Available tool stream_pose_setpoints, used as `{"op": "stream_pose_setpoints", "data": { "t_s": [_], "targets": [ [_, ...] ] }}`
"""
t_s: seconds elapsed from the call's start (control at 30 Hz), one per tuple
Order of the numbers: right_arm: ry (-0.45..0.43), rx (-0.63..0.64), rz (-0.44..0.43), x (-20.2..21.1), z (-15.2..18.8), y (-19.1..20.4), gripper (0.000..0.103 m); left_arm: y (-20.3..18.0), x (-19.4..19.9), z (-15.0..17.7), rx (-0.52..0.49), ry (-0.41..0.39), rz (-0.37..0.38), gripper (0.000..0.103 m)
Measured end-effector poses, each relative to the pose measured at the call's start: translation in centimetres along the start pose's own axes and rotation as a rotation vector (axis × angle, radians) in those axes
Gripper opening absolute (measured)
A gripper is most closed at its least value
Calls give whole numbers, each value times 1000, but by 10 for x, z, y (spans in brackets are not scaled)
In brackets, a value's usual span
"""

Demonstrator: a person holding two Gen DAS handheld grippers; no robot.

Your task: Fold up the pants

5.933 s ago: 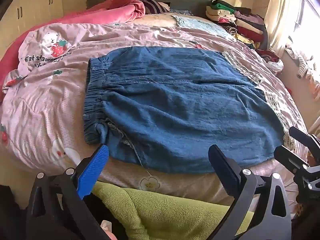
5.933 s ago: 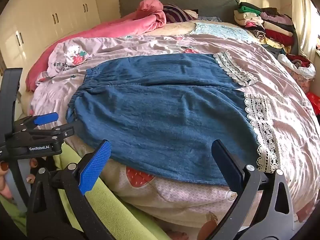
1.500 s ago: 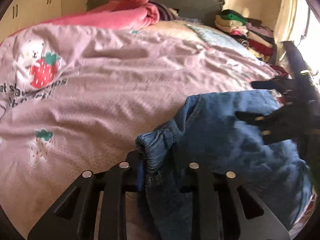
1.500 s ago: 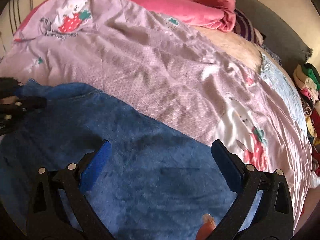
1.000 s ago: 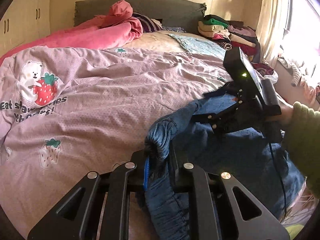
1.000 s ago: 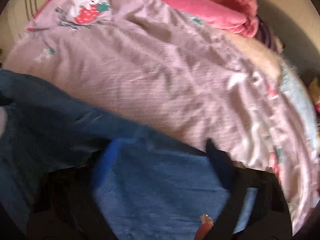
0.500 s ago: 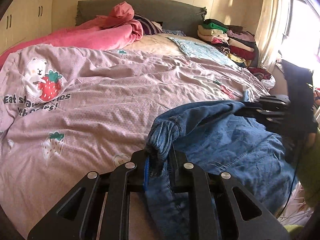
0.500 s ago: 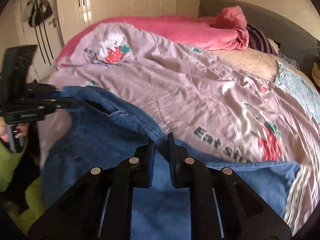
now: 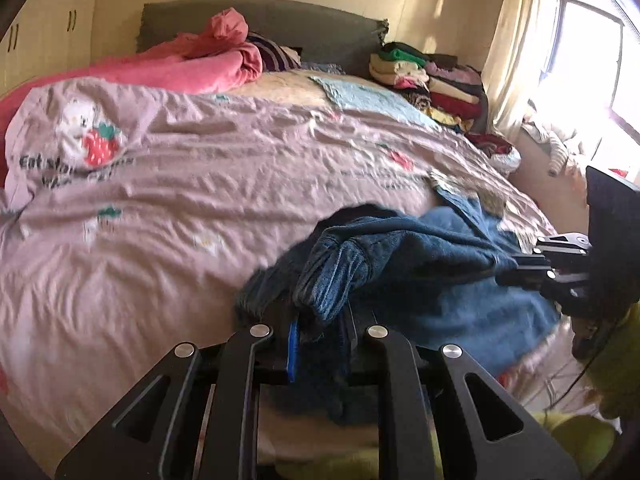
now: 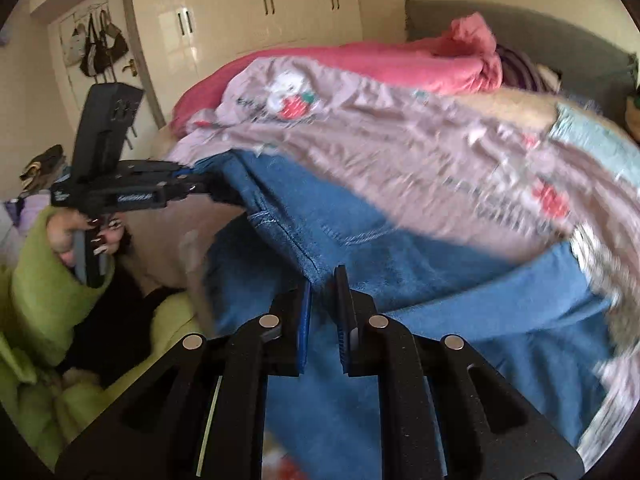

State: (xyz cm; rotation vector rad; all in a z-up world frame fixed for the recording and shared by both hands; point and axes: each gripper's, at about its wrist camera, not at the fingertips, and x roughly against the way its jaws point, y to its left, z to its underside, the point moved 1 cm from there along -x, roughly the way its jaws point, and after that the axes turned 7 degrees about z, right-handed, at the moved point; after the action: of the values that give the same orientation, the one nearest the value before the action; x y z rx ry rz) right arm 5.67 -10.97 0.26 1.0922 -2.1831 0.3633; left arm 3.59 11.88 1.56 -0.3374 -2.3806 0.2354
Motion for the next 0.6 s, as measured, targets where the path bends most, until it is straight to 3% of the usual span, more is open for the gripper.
{"op": "stream_pose_setpoints", "data": {
  "t_s": [0.4,0.43,0.6],
  "targets": [
    [136,37,-21,-15,48,37,7,7,2,46,48,100,-25,22],
    [140,46,-20,-15,50,40,7,9,3,49,57,105,-47,26],
    [167,44,-27,-21,57,43,7,27,28,53,128,89,-143,26]
  ]
}}
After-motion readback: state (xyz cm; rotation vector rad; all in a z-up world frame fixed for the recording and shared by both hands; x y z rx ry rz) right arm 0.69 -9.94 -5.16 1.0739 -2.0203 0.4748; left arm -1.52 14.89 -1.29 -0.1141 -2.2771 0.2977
